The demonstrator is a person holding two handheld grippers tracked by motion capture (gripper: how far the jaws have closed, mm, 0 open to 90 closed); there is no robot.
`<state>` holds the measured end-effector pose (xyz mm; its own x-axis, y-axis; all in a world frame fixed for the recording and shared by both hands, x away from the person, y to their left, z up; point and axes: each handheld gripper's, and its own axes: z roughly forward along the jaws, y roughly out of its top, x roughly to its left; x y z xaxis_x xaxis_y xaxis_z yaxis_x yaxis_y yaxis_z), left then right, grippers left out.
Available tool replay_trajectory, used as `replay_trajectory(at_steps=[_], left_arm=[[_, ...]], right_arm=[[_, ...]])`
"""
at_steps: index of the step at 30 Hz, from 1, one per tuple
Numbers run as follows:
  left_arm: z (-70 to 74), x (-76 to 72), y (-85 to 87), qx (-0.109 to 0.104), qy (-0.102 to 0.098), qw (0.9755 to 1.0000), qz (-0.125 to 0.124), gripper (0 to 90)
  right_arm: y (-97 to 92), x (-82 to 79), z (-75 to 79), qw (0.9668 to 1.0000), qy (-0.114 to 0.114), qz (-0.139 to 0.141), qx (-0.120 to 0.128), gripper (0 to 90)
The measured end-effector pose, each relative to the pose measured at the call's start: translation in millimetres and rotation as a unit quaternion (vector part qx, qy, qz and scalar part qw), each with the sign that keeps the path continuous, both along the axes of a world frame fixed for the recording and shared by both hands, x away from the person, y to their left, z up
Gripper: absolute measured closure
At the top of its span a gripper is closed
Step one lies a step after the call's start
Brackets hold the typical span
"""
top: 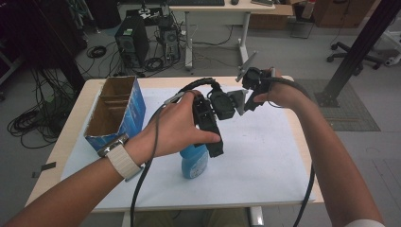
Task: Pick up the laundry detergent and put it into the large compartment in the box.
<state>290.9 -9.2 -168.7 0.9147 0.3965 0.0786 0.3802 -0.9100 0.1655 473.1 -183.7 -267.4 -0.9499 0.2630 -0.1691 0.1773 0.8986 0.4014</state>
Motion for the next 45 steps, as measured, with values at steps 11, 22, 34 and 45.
replay_trajectory(at_steps=[11, 22, 34, 45], left_arm=[[2.8, 8.4, 6.5, 0.0, 0.001, 0.9979, 0.065, 10.3], [1.8, 14.4, 9.6, 0.004, 0.007, 0.9945, 0.105, 10.3], [4.4, 18.0, 12.8, 0.002, 0.003, 0.991, 0.134, 9.9], [-1.1, 23.0, 16.8, 0.008, 0.004, 0.9858, 0.168, 9.5]], right_arm=[[-1.2, -0.7, 1.1, 1.0, -0.001, -0.001, 0.0, 7.8], [-1.4, -2.0, 1.4, 1.0, -0.002, 0.0, -0.004, 7.8], [-4.3, -2.5, 3.3, 1.0, -0.005, -0.003, -0.002, 7.9], [-2.3, -1.8, 2.4, 1.0, -0.004, -0.001, -0.003, 7.8]])
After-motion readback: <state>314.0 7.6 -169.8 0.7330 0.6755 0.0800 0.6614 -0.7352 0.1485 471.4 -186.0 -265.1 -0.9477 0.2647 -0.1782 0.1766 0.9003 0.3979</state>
